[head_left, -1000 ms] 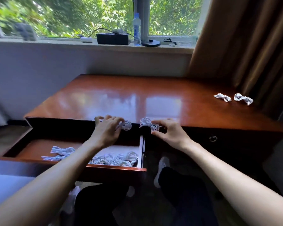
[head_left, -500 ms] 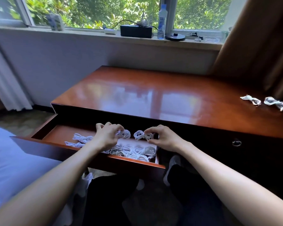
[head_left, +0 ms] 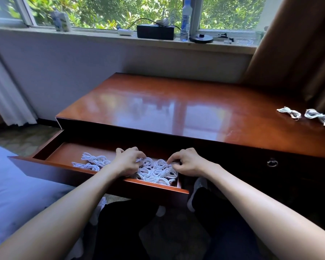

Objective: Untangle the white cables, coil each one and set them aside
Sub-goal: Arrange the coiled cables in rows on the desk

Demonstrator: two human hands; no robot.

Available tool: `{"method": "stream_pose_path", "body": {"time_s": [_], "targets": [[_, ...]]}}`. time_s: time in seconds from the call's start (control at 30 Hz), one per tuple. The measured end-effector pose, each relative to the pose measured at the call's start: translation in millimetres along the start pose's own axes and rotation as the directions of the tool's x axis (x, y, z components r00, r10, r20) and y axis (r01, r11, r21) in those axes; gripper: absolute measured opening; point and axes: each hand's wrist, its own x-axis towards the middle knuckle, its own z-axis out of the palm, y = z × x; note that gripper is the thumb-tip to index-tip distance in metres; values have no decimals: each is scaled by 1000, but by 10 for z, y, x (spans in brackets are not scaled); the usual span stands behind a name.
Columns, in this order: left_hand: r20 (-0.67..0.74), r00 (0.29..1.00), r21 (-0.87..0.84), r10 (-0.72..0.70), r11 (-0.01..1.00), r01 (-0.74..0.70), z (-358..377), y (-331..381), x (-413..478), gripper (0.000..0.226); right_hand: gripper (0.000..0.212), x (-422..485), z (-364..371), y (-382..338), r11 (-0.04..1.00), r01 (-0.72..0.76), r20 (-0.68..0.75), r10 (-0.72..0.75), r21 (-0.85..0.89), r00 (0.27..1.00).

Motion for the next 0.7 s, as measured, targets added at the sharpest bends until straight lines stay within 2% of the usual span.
{"method": "stream_pose_path", "body": {"time_s": [0.07,0.27,0.4,0.7], "targets": [[25,1000,19,-2,1000,2,-11,-12,-1,27,39,-5,12,15,1000,8,7,-8,-4,1000],[48,999,13,9,1000,-9,-54,25,-28,36,28,-55,-39,19,999,38,-11,-38,25,999],[4,999,-1,43,999,-43,-112,79,-57,46,30,-160,-127,41,996,25,-37,-22,84,999],[-132,967,-22,220,974,-225,-338,585,8,37,34,-549,-582,266,994,-28,-153,44,109,987]]}}
